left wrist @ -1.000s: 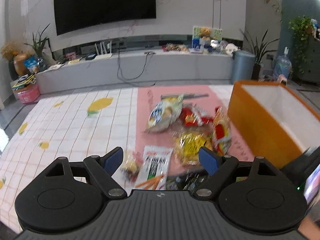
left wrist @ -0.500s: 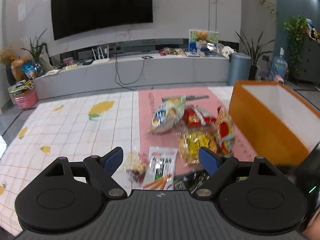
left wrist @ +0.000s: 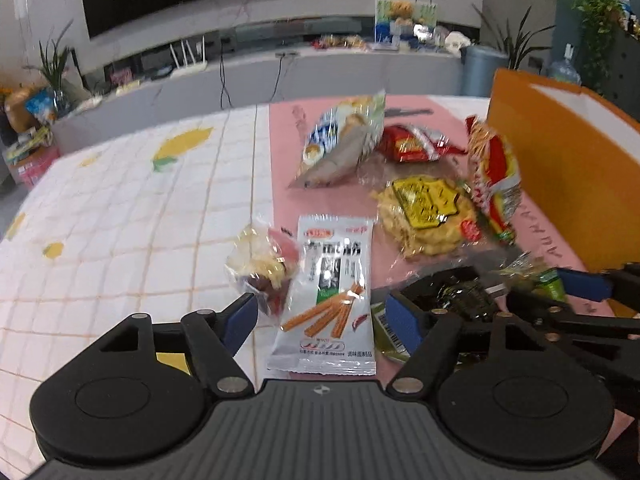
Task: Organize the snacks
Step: 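Grasp the white spicy-strip packet with the left tool while the right holds the raisin bag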
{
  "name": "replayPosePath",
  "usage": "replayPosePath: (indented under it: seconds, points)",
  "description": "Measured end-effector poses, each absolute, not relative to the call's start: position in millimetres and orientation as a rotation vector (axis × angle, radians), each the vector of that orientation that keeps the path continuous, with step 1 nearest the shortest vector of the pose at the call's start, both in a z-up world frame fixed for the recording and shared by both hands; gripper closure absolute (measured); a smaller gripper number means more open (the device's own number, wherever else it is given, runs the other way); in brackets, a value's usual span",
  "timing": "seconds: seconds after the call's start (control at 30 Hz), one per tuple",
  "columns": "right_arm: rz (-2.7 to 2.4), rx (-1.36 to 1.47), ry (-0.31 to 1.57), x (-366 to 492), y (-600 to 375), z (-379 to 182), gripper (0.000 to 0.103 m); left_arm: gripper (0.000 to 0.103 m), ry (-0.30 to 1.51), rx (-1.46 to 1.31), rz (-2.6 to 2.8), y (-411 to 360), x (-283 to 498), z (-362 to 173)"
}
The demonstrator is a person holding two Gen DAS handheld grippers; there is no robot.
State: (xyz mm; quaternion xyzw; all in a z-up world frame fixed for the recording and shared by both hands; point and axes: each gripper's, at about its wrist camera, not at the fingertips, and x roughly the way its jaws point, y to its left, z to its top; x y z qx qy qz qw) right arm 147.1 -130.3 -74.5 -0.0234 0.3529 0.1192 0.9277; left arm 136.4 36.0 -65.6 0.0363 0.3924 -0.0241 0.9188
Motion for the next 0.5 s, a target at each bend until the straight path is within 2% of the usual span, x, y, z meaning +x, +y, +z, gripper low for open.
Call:
replayPosePath:
  seconds: [0.1, 0.17, 0.23, 0.4, 0.47, 0.5]
  points:
    - [0.244, -0.05, 0.723, 146, -130, -75, 0.06, 0.017, 0.856, 0.044, -0.039, 38, 145, -78]
    - [0.244, -0.044, 0.723, 147, -130, -74, 0.06, 0.01, 0.862, 0.015, -0.031, 41, 147, -84]
    - [0.244, -0.037, 0.723, 147, -131, -74, 0.06, 0.01, 0.865, -0.03, -0.021, 46, 149, -87]
    - [0.248, -0.031, 0.718, 145, -133, -73, 0.06, 0.02, 0.862, -0.017, -0.046, 45, 146, -86]
    - [0.249, -0.032, 0.716, 145, -132, -73, 0.06, 0.032, 0.856, -0.003, -0.061, 42, 144, -85]
    - [0.249, -0.033, 0.715, 145, -132, -73, 0.06, 0.035, 0.856, 0.012, -0.071, 39, 142, -84]
